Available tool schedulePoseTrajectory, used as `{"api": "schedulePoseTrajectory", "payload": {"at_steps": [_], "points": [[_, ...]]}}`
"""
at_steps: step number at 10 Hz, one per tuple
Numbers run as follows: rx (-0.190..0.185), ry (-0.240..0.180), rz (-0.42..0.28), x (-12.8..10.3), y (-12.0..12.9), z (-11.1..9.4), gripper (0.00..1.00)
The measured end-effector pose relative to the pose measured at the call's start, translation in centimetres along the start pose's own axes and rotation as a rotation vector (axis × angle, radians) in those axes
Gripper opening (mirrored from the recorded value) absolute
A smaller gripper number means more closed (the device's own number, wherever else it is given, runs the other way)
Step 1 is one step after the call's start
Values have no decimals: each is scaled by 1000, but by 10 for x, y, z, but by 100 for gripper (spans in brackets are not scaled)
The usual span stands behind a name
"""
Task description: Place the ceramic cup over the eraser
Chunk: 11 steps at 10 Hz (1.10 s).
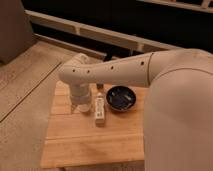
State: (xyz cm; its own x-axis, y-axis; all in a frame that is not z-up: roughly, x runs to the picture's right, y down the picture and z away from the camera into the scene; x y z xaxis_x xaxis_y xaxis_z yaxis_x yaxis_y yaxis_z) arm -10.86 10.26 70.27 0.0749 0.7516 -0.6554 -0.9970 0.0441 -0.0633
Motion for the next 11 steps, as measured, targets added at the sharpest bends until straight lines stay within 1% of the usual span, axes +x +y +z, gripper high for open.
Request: {"api": "schedulePoseTrajectory", "payload": {"at_steps": [3, 4, 5, 6, 7, 8, 9, 11], "points": [[3, -2, -2, 0, 0, 0, 65], [11, -10, -8, -2, -1, -1, 65], [29, -36, -28, -11, 1, -4, 65], [31, -69, -58, -22, 7, -10, 65], [27, -103, -92, -32, 15, -17, 65], [24, -126, -108, -40, 16, -21, 65], [12, -164, -131, -54, 12, -29, 65], [3, -173, -135, -63, 3, -27, 65]]}}
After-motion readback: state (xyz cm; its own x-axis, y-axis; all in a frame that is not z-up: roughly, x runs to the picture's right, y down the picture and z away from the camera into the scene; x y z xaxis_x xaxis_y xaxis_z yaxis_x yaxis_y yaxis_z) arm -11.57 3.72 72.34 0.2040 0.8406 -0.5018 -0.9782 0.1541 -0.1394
